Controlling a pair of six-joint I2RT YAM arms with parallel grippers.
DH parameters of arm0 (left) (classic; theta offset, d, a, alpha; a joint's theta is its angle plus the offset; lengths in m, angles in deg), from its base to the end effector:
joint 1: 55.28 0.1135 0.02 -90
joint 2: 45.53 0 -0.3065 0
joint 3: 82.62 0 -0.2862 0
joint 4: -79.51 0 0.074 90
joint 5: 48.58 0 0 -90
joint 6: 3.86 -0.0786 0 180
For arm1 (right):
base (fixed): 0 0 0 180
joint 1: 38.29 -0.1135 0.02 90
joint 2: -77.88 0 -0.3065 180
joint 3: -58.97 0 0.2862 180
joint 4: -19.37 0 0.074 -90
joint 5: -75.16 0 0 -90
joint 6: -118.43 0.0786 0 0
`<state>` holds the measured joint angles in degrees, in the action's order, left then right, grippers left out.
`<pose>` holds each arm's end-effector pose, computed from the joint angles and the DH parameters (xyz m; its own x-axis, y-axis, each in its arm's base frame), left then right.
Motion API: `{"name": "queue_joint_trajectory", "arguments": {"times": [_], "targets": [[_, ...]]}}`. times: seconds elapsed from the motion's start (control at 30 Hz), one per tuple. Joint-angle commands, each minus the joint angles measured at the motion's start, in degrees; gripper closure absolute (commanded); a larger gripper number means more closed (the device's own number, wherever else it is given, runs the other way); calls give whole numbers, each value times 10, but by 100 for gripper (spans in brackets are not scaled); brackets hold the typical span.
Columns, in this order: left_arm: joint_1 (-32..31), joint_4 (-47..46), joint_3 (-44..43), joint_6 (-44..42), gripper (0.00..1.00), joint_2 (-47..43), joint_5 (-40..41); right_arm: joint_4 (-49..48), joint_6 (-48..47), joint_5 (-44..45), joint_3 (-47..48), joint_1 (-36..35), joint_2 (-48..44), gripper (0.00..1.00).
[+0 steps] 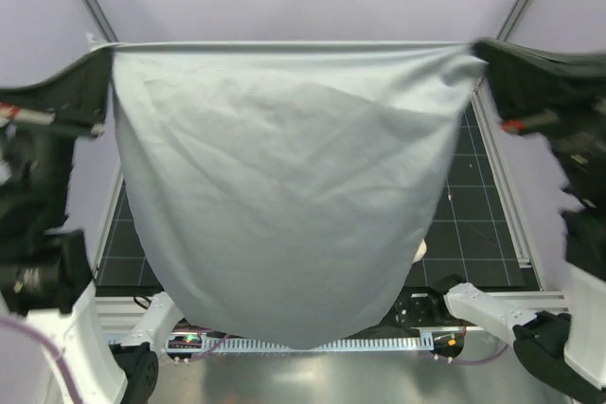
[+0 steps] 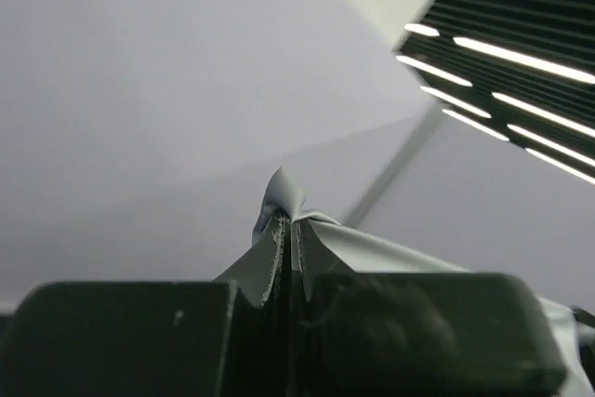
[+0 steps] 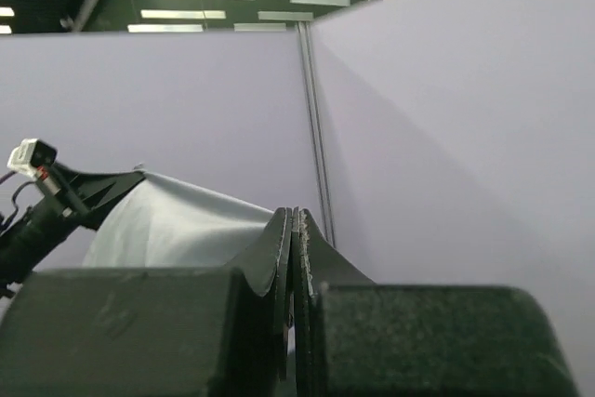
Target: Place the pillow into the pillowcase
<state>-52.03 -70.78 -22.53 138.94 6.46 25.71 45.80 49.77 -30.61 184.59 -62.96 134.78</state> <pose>0.0576 -0.0180 0.7128 0.2476 -0.7539 -0.6085 0.5873 0.6163 -0.5246 0.0521 0.0475 0.7376 0.3569 0.5493 -0.7556 -0.7668 0.6342 0.0989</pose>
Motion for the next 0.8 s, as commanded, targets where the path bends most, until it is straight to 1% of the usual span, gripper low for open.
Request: {"name": "queue_joint_trajectory", "arguments": {"times": [0.0,0.03,0.07,0.13,0.17,0.23,0.27,0.3,0.33,0.37,0.4,0.43,0.5,0.53,0.6,0.63,0.67,0.7,0.73,0.77], "targets": [[4,143,115,-33,100,30,212,-15,38,-13,-77,0,78,96],[4,142,155,-33,100,23,224,-38,50,-30,-97,0,93,96],[4,130,217,-35,100,16,233,-49,71,-50,-130,1,128,96],[7,125,272,-36,100,12,255,-87,89,-91,-168,-4,165,96],[10,116,319,-35,100,12,256,-99,99,-100,-177,-8,207,96],[24,104,360,-26,100,23,250,-123,102,-112,-185,-27,252,96],[33,97,402,-19,100,28,243,-129,102,-116,-182,-35,273,96],[41,91,420,-11,100,32,234,-133,103,-121,-175,-42,320,96],[68,84,441,-1,100,37,221,-138,104,-129,-154,-62,342,96],[83,66,458,25,100,39,186,-135,102,-129,-138,-71,364,96],[97,54,493,35,100,37,175,-131,98,-130,-118,-83,389,96],[120,41,508,47,99,37,170,-109,92,-131,-65,-92,434,96],[134,19,530,61,100,32,192,-76,78,-131,2,-115,485,96],[140,19,531,58,100,30,210,-35,75,-131,72,-118,532,96],[141,22,531,44,99,28,263,-3,70,-141,130,-123,566,96],[142,20,534,41,100,26,276,15,70,-142,159,-123,585,93],[142,16,535,33,100,25,284,24,63,-133,164,-123,586,81],[142,12,535,20,95,27,296,32,56,-125,162,-122,582,65],[142,14,533,14,86,29,300,46,36,-112,141,-122,574,27],[142,19,531,10,76,32,305,56,27,-68,124,-122,547,20]]}}
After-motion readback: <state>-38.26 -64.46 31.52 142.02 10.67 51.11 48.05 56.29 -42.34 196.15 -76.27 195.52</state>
